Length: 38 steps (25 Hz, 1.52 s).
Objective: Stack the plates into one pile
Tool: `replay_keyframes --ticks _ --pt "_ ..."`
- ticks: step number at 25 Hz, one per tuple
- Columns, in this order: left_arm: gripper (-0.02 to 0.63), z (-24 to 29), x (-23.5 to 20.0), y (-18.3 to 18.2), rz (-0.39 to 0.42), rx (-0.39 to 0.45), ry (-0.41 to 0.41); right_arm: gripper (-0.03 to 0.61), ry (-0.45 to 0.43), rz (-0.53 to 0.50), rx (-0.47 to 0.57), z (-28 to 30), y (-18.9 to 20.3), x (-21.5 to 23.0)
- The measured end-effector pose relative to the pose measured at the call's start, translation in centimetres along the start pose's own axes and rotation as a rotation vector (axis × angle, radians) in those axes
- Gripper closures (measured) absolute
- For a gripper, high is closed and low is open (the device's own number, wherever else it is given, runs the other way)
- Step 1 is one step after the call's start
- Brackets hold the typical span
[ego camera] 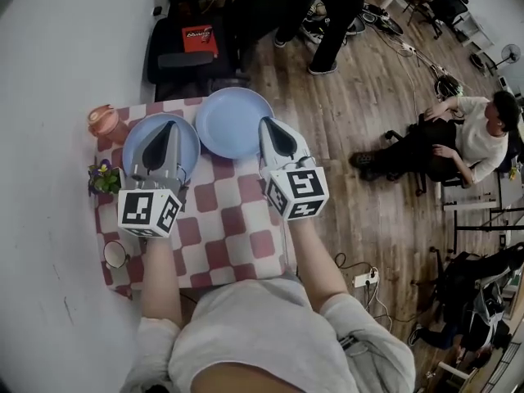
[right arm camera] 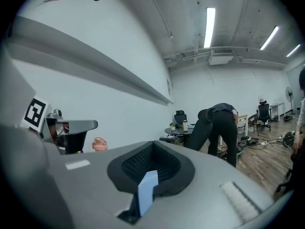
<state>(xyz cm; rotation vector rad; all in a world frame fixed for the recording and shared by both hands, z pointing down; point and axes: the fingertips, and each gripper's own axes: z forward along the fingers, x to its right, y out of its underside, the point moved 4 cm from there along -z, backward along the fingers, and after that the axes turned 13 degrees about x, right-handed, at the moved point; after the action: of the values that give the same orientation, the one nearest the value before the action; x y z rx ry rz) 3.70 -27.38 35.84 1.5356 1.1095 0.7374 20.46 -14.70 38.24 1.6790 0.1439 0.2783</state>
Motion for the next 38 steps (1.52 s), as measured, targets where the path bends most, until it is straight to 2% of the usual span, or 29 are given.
replay_keyframes --ticks 4,7,12,24,31,38 --pt "0.609 1.2 1.0 -0.7 0.014 0.011 0.055 0.578 0.038 -0.016 0.022 -1.2 -1.0 1.3" --pt "0.609 2.0 1.0 -0.3 0.012 -0.027 0.071 0.578 0.056 -0.015 0.014 -1.6 -1.1 2.0" --pt "0.609 3.6 -0.1 2.6 -0.031 -0.167 0.090 0.578 0.091 0.015 -0.052 -1.4 0.2 3.4" --pt "0.599 7.7 -3.5 11.1 -0.098 -0.477 0.082 0.577 0.181 0.150 -0.293 -0.3 7.4 7.2" --pt "0.558 8.9 -5.1 18.0 0.000 -0.699 0.107 0.552 0.221 0.210 -0.424 0.0 12.3 9.1" --pt "0.515 10.8 -6.8 22.3 0.058 -0.814 0.121 0.482 0.267 0.297 -0.524 -0.3 17.5 10.3"
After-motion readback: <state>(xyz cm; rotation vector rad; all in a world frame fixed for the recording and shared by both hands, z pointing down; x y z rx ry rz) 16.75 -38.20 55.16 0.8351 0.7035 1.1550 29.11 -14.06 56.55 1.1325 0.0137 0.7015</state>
